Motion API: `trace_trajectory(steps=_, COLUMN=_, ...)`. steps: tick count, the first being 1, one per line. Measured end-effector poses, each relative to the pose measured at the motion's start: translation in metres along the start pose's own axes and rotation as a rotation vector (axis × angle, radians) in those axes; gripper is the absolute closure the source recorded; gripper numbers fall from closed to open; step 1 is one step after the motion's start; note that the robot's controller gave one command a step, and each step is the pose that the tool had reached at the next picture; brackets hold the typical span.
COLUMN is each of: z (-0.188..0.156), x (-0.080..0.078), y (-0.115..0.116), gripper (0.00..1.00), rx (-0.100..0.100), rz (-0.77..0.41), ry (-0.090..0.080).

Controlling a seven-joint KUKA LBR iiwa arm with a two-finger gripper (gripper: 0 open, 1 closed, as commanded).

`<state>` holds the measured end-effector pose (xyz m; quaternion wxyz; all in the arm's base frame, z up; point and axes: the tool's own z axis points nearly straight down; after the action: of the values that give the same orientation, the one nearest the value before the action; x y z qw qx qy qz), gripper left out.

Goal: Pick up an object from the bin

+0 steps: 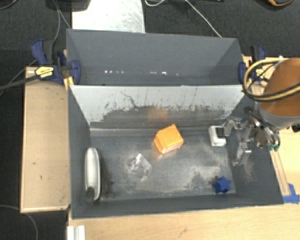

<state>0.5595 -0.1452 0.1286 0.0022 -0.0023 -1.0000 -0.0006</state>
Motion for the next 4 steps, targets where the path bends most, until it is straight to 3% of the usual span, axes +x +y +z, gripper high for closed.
trace_trajectory(steps=2, z=-0.029, x=-0.008, y=-0.002, gripper=0.00, rx=0.002, rz=-0.010, ry=-0.007)
trace_trajectory(steps=3, z=-0.091, x=0.014, y=-0.007, gripper=0.00, rx=0.002, rz=0.143, ry=-0.014)
trace_trajectory(steps=4, z=0.013, x=-0.008, y=-0.006, gripper=0.00, rx=0.004, rz=-0.099, ry=-0.015)
